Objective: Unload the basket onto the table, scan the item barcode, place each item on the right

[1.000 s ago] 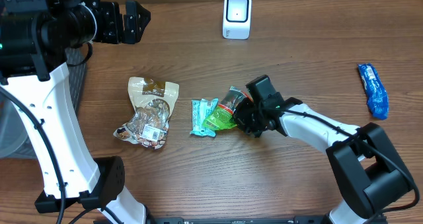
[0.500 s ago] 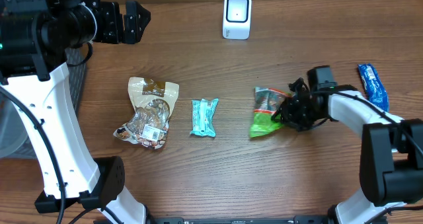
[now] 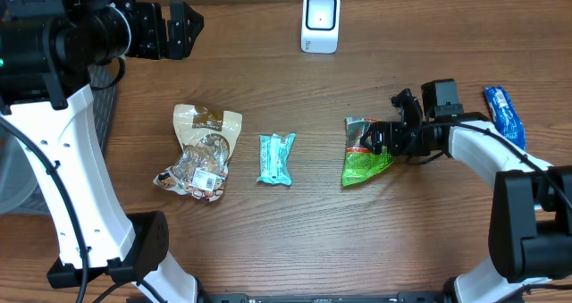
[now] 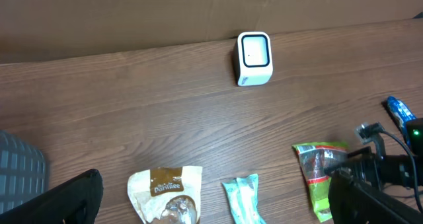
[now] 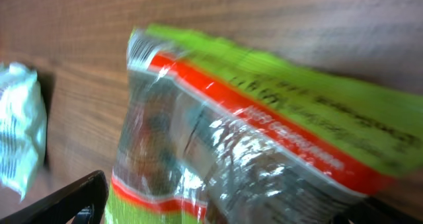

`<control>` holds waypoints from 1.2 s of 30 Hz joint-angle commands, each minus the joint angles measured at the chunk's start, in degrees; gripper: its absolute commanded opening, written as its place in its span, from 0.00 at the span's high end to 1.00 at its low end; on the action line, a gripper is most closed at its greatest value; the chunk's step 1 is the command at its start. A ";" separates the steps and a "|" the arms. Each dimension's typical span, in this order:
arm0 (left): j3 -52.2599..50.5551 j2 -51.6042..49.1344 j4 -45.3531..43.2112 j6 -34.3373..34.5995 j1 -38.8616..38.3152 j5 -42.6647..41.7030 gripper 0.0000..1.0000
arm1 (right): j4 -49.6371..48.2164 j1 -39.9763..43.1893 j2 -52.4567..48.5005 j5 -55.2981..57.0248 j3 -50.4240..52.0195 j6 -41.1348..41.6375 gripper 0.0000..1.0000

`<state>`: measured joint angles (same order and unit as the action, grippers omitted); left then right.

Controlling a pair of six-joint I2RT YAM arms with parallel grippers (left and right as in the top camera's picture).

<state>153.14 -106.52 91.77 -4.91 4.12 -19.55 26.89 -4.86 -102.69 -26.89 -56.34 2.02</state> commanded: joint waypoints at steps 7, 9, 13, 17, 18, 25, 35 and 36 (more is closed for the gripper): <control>0.35 -0.35 -0.07 -1.09 -0.17 -0.83 0.01 | -4.74 -1.84 -8.00 1.14 0.61 11.58 0.31; 0.35 -0.35 -0.07 -1.09 -0.17 -0.83 0.00 | -4.52 -1.84 -9.35 1.11 0.61 11.61 0.59; 0.35 -0.35 -0.07 -1.09 -0.17 -0.83 0.01 | -4.81 -1.84 -10.25 -2.08 0.59 11.10 0.80; 0.35 -0.35 -0.07 -1.09 -0.17 -0.83 0.00 | -3.04 -0.87 -9.20 -10.01 -1.40 6.47 0.96; 0.35 -0.35 -0.07 -1.09 -0.17 -0.83 0.00 | -1.77 -0.28 -8.61 -12.79 -2.56 6.12 0.96; 0.35 -0.35 -0.07 -1.09 -0.17 -0.83 0.00 | 10.32 1.33 -3.80 -31.39 -13.51 -7.26 0.96; 0.35 -0.35 -0.07 -1.09 -0.17 -0.83 0.00 | 19.93 0.70 -1.60 -33.59 -28.57 -11.61 0.96; 0.35 -0.35 -0.07 -1.09 -0.17 -0.83 0.00 | 19.96 0.70 -1.44 -33.59 -29.49 -12.46 0.96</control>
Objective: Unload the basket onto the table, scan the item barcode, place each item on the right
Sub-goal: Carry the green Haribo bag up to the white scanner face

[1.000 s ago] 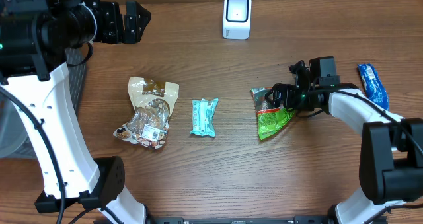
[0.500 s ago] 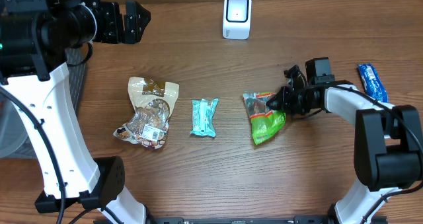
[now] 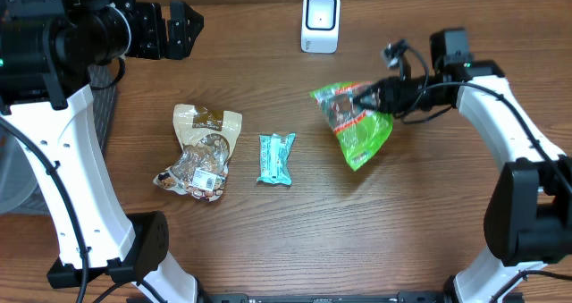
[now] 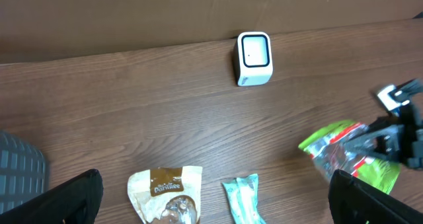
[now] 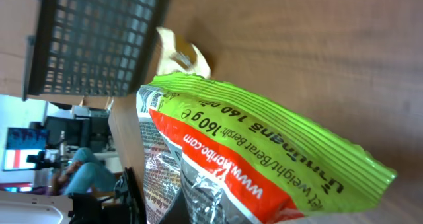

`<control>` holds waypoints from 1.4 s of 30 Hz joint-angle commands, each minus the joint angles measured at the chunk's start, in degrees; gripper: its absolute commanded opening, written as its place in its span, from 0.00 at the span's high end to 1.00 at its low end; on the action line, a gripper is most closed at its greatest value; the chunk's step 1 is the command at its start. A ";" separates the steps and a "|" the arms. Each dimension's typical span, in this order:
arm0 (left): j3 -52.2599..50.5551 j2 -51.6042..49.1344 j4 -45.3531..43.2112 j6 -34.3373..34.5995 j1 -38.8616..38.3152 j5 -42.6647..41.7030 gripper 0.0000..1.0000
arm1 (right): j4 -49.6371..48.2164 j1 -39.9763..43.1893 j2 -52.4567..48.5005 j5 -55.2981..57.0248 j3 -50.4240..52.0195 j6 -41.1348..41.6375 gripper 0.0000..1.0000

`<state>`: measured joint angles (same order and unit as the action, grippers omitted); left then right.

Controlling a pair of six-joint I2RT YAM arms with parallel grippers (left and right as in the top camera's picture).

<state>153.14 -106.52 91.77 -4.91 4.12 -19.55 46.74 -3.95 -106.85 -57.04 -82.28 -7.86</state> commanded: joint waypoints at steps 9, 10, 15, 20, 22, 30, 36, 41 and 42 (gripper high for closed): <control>0.35 -0.35 -0.07 -1.09 -0.17 -0.83 0.00 | 0.09 -1.03 3.37 -0.61 -11.74 -4.37 0.96; 0.35 -0.35 -0.07 -1.09 -0.17 -0.83 0.00 | 0.09 -1.44 3.37 0.96 -12.24 -4.37 0.96; 0.35 -0.35 -0.07 -1.09 -0.17 -0.83 0.00 | -0.17 -4.98 3.37 15.54 -13.44 -2.62 0.96; 0.35 -0.35 -0.07 -1.09 -0.17 -0.83 0.00 | -2.84 -11.74 3.34 46.01 -13.42 4.37 0.96; 0.35 -0.35 -0.07 -1.09 -0.17 -0.83 0.00 | -5.46 -15.04 3.30 61.16 -13.42 9.64 0.96; 0.35 -0.35 -0.07 -1.09 -0.17 -0.83 0.00 | -25.94 -23.06 0.92 89.74 -12.17 4.28 0.96; 0.35 -0.35 -0.07 -1.09 -0.17 -0.83 0.00 | -38.27 -22.82 -5.35 98.86 -12.17 -13.42 0.96; 0.35 -0.35 -0.07 -1.09 -0.17 -0.83 0.00 | -49.29 -22.77 -11.45 101.15 -12.17 -31.71 0.96; 0.35 -0.35 -0.07 -1.09 -0.17 -0.83 0.00 | -51.15 -22.77 -12.46 101.15 -12.17 -33.79 0.96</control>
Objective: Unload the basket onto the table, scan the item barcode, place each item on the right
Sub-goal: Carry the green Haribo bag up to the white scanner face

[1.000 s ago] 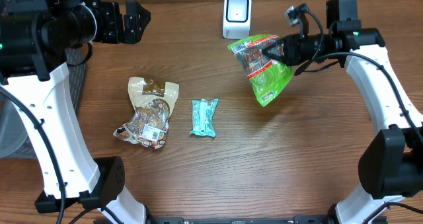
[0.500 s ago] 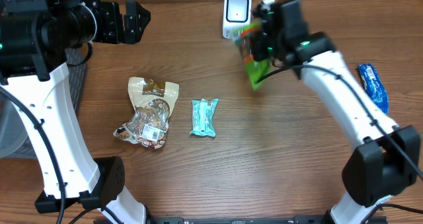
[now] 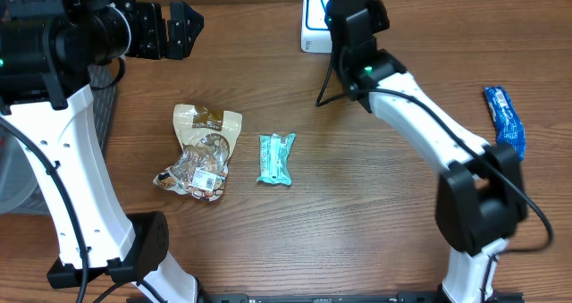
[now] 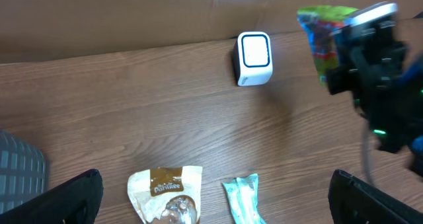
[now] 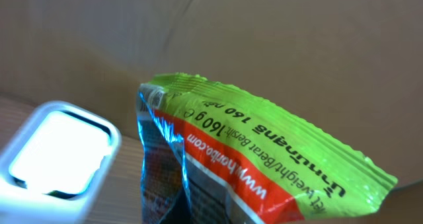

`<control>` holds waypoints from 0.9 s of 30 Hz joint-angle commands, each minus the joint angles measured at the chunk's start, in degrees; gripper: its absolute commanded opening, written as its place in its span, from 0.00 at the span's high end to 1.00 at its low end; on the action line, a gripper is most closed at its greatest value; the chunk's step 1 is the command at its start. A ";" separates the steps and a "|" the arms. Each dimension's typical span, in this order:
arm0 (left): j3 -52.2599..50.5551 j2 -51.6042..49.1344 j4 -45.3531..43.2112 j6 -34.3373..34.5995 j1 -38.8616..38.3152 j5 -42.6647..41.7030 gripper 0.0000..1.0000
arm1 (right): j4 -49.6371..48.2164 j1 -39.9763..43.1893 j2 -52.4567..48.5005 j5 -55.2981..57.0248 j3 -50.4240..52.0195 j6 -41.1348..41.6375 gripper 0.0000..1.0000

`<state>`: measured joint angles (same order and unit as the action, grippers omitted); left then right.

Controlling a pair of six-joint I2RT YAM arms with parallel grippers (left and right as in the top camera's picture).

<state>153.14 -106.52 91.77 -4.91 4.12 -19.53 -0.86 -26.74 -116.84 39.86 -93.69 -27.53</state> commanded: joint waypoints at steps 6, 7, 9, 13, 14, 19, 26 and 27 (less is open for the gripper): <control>0.35 -0.35 -0.07 -1.09 -0.17 -0.85 0.00 | -10.93 0.13 -7.61 3.10 -0.76 -18.18 0.96; 0.35 -0.35 -0.07 -1.09 -0.17 -0.85 0.00 | -10.91 0.20 -8.09 2.29 -0.76 -18.18 0.96; 0.35 -0.35 -0.07 -1.09 -0.17 -0.85 0.00 | -11.15 0.31 -9.22 0.74 -0.76 -18.18 0.96; 0.35 -0.35 -0.07 -1.09 -0.17 -0.85 0.00 | -14.14 0.28 -11.08 0.13 -0.76 -22.18 0.96; 0.35 -0.35 -0.07 -1.09 -0.17 -0.85 0.00 | -14.53 0.22 -11.56 -1.05 -0.76 -24.79 0.96; 0.35 -0.35 -0.07 -1.09 -0.17 -0.85 0.01 | -18.12 0.22 -13.11 -2.67 -0.76 -32.04 0.96; 0.35 -0.35 -0.07 -1.09 -0.17 -0.85 0.00 | -21.59 0.22 -14.21 -3.85 -0.76 -34.84 0.96; 0.35 -0.35 -0.07 -1.09 -0.17 -0.85 0.01 | -21.62 0.15 -14.38 -4.13 -0.76 -34.88 0.96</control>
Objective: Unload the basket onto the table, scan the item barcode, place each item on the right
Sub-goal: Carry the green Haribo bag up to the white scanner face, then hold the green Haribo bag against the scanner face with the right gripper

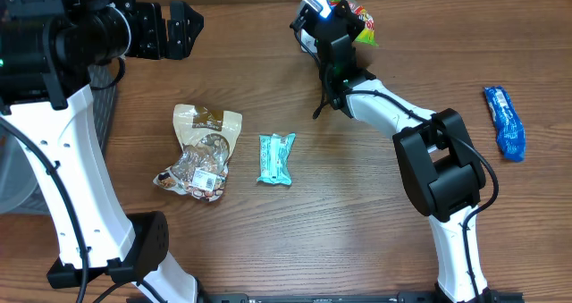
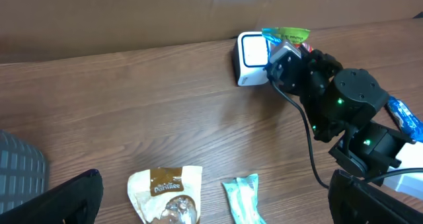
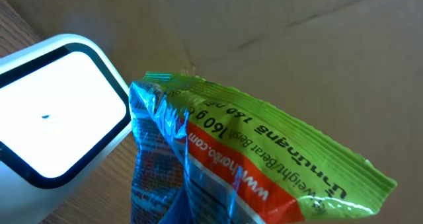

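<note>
My right gripper (image 1: 338, 24) is shut on the green snack bag (image 1: 355, 19) at the back of the table and holds it against the right side of the white scanner (image 1: 307, 17). In the right wrist view the bag (image 3: 264, 164) fills the lower middle. Blue light tints its printed face, which is turned to the scanner (image 3: 53, 118); my own fingers are hidden behind the bag. The left wrist view shows the scanner (image 2: 253, 50) with the bag (image 2: 289, 35) just right of it. My left gripper (image 1: 170, 28) hangs open, high at the back left, with nothing between its fingers.
A beige snack bag (image 1: 204, 151) and a teal bar (image 1: 276, 158) lie in the left middle of the table. A blue packet (image 1: 504, 122) lies at the far right. A grey basket (image 1: 105, 106) stands at the left edge. A cardboard wall (image 2: 132, 12) closes the back.
The right gripper with the green bag has come down and nearer to the scanner. The scanner's face is now close beside the bag, and blue light shows on the bag. The left arm is unchanged.
The green bag first lay on the table at the right with my right gripper at it. Then it hung in the gripper above the middle right. Later it was up at the back by the scanner, and now it is held right beside the scanner.
</note>
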`<control>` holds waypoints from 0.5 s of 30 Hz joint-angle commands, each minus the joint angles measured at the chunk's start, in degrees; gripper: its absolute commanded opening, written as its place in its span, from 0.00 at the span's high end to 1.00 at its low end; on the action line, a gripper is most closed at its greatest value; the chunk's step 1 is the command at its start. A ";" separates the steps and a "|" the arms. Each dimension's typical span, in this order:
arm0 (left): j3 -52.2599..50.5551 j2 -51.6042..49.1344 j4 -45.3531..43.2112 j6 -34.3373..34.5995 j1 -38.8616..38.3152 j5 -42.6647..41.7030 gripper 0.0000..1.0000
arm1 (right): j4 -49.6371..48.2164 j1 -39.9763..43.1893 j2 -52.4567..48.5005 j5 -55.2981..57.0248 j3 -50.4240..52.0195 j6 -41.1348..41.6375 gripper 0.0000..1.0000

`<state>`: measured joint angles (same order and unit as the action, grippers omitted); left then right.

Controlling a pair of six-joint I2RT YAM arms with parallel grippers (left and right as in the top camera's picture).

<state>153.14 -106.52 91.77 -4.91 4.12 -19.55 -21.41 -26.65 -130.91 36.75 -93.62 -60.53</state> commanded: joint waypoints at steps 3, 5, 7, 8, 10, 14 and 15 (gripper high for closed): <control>0.35 -0.35 -0.07 -1.09 -0.17 -0.83 0.00 | -1.05 0.09 -0.87 -0.92 -0.83 -1.95 0.96; 0.35 -0.35 -0.07 -1.09 -0.17 -0.83 0.00 | -0.79 0.09 -1.03 -0.87 -0.83 -2.32 0.96; 0.35 -0.35 -0.07 -1.09 -0.17 -0.85 0.00 | -0.90 0.11 -1.03 -0.87 -0.83 -2.36 0.96; 0.35 -0.35 -0.07 -1.09 -0.17 -0.83 0.01 | -1.16 0.11 -1.03 -0.87 -0.83 -2.38 0.96; 0.35 -0.35 -0.07 -1.09 -0.17 -0.83 0.00 | -1.31 0.11 -1.03 -0.87 -0.83 -3.02 0.96; 0.35 -0.35 -0.07 -1.09 -0.17 -0.83 0.00 | -1.29 0.11 -1.03 -0.22 -0.83 -2.99 0.96; 0.35 -0.35 -0.07 -1.09 -0.17 -0.83 0.00 | -1.27 0.11 -1.03 -0.20 -0.83 -2.99 0.96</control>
<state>153.14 -106.52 91.77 -4.91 4.12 -19.55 -21.47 -26.65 -131.98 36.01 -93.62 -63.22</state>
